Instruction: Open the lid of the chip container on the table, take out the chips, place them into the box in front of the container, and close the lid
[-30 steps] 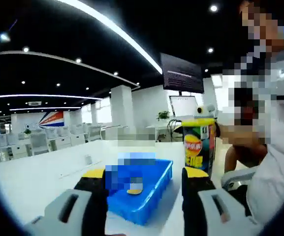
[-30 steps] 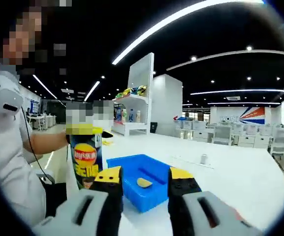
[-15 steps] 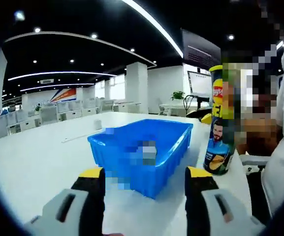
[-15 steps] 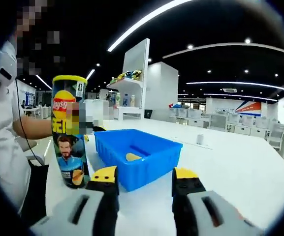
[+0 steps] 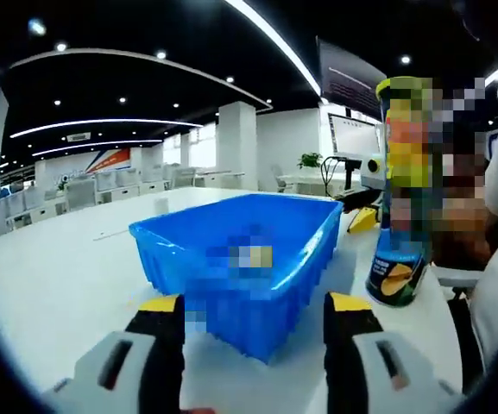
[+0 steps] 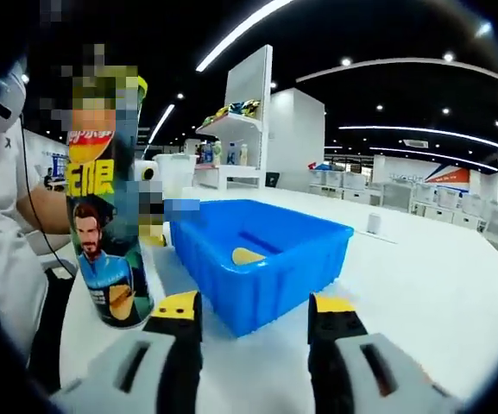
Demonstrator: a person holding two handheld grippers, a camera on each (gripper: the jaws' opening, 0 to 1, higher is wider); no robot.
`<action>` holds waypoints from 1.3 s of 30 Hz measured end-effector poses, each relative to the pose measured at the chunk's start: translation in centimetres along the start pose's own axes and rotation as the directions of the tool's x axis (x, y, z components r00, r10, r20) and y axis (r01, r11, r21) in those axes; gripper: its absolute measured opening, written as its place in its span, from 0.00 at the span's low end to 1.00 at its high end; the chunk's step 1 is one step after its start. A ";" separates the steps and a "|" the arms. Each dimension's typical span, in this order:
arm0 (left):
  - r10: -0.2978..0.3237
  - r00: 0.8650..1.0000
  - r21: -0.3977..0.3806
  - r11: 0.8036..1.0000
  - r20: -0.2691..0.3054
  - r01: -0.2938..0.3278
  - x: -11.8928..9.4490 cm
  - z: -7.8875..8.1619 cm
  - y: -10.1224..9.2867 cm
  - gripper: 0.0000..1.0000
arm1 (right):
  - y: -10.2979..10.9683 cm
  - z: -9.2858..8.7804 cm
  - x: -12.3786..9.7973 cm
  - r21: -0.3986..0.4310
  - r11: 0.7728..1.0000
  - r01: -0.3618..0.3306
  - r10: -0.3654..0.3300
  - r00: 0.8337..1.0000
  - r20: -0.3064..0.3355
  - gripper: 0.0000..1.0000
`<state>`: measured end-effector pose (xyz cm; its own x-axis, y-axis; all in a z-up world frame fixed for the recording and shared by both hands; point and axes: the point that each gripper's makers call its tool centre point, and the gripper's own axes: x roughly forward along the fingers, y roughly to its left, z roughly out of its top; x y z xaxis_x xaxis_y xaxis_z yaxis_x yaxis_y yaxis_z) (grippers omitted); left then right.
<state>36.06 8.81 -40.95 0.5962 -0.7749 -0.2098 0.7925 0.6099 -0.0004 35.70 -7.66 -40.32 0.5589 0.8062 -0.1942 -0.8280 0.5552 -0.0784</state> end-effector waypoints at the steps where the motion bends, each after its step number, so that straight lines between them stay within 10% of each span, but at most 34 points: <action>1: 0.003 1.000 0.002 1.000 0.003 -0.003 0.0 0.1 0.0 0.65 | 0.0 -0.2 0.3 0.000 1.000 0.000 0.000 1.000 -0.009 0.51; 39: 0.156 0.987 -0.030 0.988 0.044 -0.154 0.0 0.2 1.3 0.40 | -1.1 -0.4 2.3 0.064 0.991 0.120 -0.121 0.993 0.001 0.35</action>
<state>37.07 9.56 -40.79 0.7172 -0.6772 -0.1645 0.6869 0.7268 0.0032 37.93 -6.51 -41.10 0.6549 0.7334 -0.1823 -0.7501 0.6601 -0.0390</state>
